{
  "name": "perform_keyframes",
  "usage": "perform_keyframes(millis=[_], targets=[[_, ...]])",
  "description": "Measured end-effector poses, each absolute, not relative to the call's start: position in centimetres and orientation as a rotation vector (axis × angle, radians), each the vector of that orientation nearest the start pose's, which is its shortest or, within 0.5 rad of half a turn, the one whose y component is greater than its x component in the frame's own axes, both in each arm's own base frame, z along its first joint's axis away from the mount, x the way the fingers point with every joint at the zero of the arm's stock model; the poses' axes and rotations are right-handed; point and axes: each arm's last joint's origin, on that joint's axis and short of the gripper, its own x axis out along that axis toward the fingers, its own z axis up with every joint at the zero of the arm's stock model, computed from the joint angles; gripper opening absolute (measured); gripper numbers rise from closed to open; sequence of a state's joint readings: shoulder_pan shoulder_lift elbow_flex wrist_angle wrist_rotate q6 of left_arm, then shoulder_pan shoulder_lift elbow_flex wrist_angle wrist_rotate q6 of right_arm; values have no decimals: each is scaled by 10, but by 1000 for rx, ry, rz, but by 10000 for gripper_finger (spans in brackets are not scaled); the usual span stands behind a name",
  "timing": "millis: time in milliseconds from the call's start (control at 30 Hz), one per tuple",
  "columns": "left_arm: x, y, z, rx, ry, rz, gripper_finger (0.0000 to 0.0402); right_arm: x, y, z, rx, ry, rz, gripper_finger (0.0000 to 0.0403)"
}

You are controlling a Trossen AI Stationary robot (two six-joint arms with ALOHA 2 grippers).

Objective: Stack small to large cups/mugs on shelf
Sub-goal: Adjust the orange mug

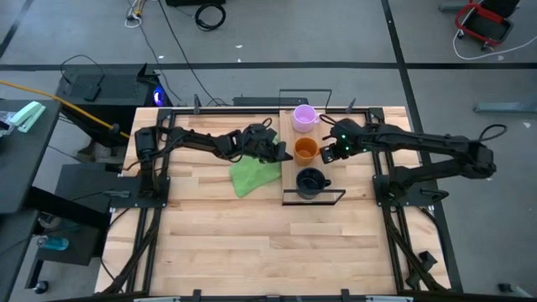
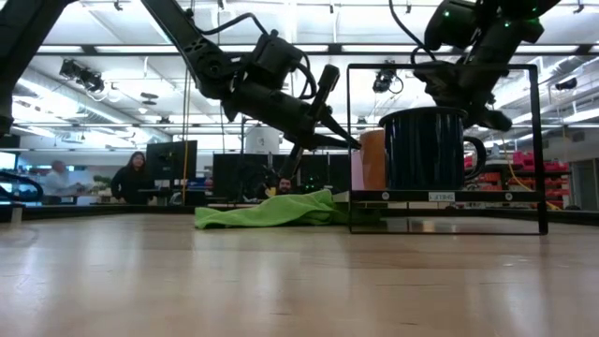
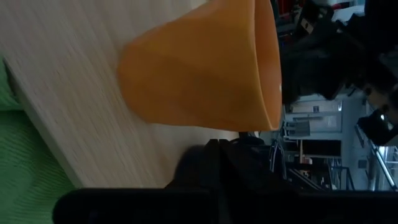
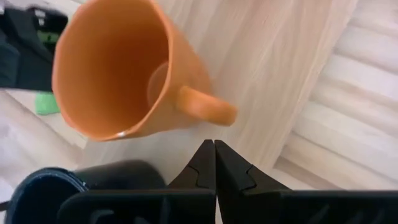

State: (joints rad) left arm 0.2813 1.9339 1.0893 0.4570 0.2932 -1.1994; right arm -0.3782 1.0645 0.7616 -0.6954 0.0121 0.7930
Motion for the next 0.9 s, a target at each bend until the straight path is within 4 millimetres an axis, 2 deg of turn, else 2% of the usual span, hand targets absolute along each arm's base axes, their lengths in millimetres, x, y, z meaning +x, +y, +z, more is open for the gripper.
perform_keyframes(millis=[433, 600, 767, 900], targets=[[392, 121, 171, -1317, 309, 251, 13, 191, -76, 230, 896, 817, -732, 1], [399, 125, 185, -1302, 284, 216, 16, 192, -76, 231, 896, 801, -726, 1], [404, 127, 192, -1275, 348, 237, 20, 193, -77, 232, 895, 793, -724, 1], [402, 129, 187, -1270, 391, 268, 17, 193, -77, 232, 899, 791, -725, 1]])
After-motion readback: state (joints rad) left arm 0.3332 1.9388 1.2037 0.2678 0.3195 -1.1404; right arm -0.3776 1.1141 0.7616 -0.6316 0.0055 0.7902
